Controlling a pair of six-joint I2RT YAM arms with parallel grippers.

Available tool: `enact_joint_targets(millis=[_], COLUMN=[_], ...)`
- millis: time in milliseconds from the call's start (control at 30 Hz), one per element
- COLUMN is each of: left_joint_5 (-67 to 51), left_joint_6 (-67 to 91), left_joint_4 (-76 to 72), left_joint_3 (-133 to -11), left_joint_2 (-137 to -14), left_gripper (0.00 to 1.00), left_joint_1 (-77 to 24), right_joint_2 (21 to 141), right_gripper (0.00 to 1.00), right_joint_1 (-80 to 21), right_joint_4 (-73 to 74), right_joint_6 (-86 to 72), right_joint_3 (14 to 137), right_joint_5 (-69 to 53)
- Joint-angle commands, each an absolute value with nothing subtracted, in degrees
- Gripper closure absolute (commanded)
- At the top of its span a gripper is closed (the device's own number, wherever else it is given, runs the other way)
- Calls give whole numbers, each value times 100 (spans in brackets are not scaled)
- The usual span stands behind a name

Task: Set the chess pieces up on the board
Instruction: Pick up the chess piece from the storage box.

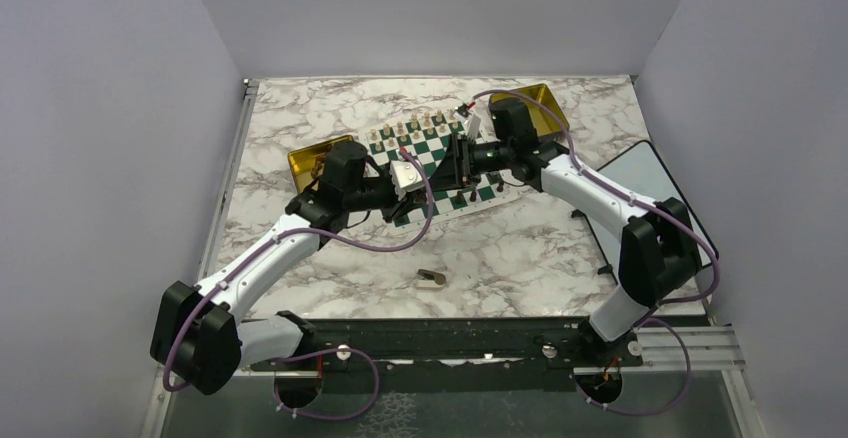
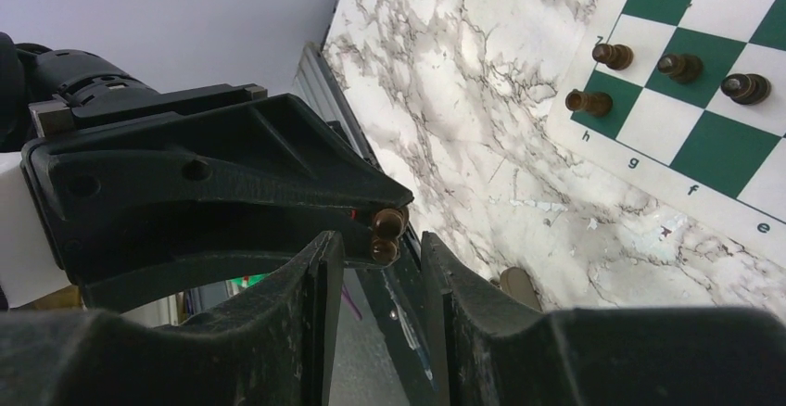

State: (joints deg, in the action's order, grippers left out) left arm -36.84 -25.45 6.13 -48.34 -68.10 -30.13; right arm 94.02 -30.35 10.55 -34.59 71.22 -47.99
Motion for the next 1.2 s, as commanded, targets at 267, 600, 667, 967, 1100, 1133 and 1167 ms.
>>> enact_joint_targets(millis=[267, 600, 667, 967, 1100, 1133, 1167], left_joint_5=[-4074, -4134, -4167, -4063, -4033, -4026, -4015], left_joint_6=[-2751, -2793, -2795, -2855, -2733, -2704, -2680], left_joint_4=[335, 284, 280, 223, 36, 26, -40], left_joint_3=[-4700, -4676, -4680, -4754, -4768, -4778, -4781], left_joint_2=[-6753, -6710, -6754, -6955, -7238, -7327, -7406], left_gripper=[81, 81, 82, 83, 83, 83, 83], left_joint_1=[-3050, -3050, -3050, -3050, -3050, -3050, -3050], right_joint_2=[9660, 9802, 9825, 9823, 9766, 9738, 9706], right_gripper=[69, 74, 76, 89, 98, 99, 99], right_joint_1=[-3015, -3026, -3017, -3015, -3015, -3015, -3015], right_joint_4=[844, 835, 820, 664, 630, 637, 670], right_joint_6=[-3489, -3480, -3480, -3506, -3462, -3438, -3396], right_joint_3=[7257, 7294, 7279, 7169, 7024, 6974, 6932], right_joint_5=[-5220, -5340, -5384, -5515, -5423, -5384, -5310])
